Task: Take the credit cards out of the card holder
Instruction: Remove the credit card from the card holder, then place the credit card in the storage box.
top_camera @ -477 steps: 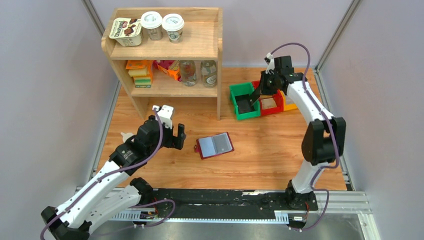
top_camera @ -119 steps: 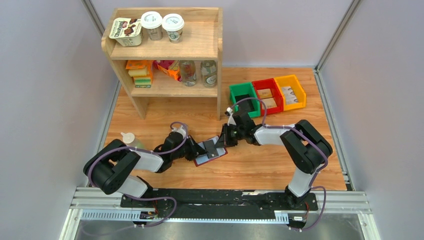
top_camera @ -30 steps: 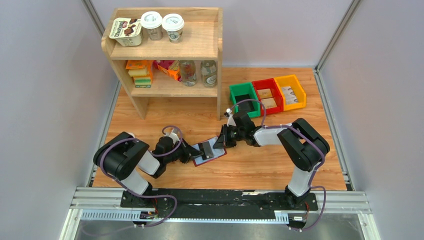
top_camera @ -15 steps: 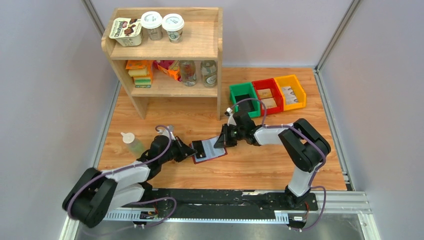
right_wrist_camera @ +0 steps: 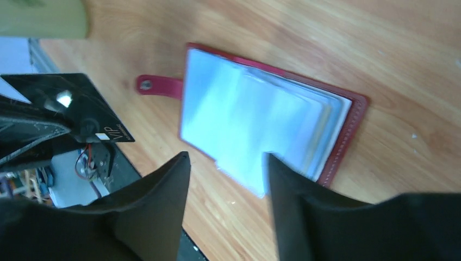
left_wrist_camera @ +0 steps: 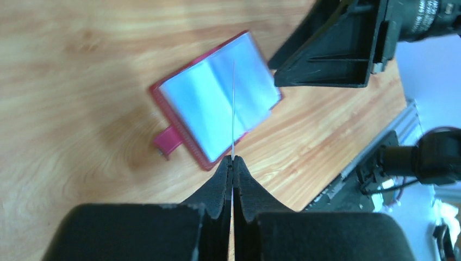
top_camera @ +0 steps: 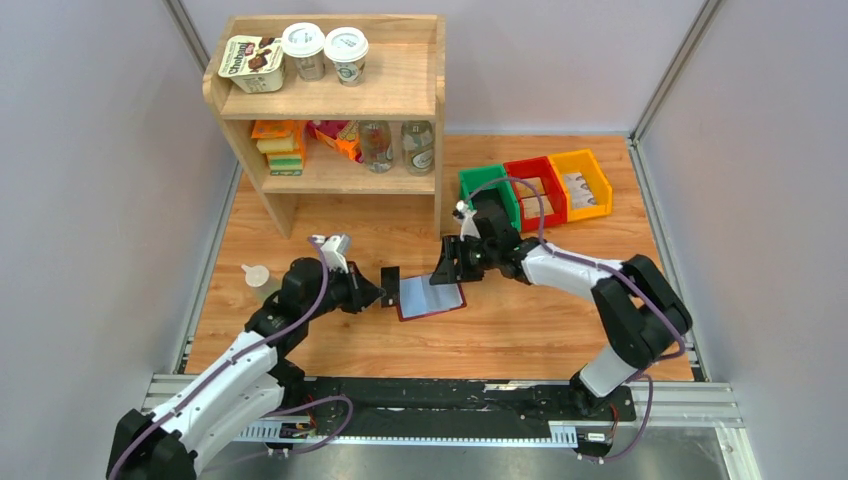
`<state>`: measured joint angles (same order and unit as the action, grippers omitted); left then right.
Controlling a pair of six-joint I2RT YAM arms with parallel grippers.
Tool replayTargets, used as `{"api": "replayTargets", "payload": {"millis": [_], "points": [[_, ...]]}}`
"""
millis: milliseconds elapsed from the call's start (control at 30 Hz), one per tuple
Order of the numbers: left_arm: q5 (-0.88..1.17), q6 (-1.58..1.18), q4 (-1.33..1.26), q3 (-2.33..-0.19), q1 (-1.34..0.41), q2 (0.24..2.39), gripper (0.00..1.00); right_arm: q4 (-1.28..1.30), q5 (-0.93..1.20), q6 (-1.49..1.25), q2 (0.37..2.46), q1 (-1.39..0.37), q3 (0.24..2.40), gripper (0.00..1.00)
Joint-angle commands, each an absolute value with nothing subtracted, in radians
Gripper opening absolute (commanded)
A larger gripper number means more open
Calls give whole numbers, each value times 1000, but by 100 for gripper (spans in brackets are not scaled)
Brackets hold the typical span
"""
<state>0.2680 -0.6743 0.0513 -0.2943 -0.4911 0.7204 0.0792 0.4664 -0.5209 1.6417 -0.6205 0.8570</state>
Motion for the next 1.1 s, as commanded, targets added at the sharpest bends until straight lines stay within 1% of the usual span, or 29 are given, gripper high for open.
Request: {"api": "replayTargets", "payload": {"millis": [0,67,100,233,367,467,500,533,633,667,733,767,800,867,900,933,967,1000,1033,1067], "points": [[472,-421,153,-466,-486,696,0,112,534,-359,1470,-620,939,63],[541,-359,204,-527,-488,704,0,130,590,-301,1413,-620,968,70],[564,-351,224,-543,-486,709,0,147,613,-278,1384,-620,980,72],[730,-310,251,-636,-486,741,0,251,731,-177,1313,-620,1069,75],[863,-247,276,-735,-488,793,0,319,866,-137,1298,-620,1129,74],[902,-216,278,-764,-488,816,0,348,931,-120,1305,-629,1153,68],[920,-201,279,-778,-488,822,0,359,942,-115,1311,-635,1158,64],[928,-196,281,-782,-488,834,0,364,951,-115,1315,-638,1164,62],[951,-173,284,-805,-488,873,0,364,1002,-117,1324,-644,1167,48],[962,-167,284,-814,-488,882,0,365,1011,-117,1327,-644,1170,41],[969,-166,276,-819,-488,905,0,376,1016,-112,1327,-644,1170,23],[969,-167,272,-821,-488,916,0,383,1015,-104,1325,-644,1173,7],[969,-169,258,-821,-488,920,0,390,1015,-100,1327,-644,1173,0],[948,-170,246,-821,-488,930,0,413,1000,-91,1331,-637,1178,0],[931,-170,242,-822,-488,934,2,416,991,-91,1335,-624,1175,0],[892,-170,245,-822,-488,934,9,417,968,-107,1338,-609,1166,0],[861,-170,258,-822,-488,934,13,419,944,-120,1338,-588,1158,0],[794,-169,264,-824,-488,934,24,419,921,-138,1341,-565,1148,0],[743,-170,290,-824,-488,931,29,419,890,-164,1338,-536,1137,0],[653,-164,307,-824,-488,928,43,419,852,-181,1336,-508,1129,0]]}}
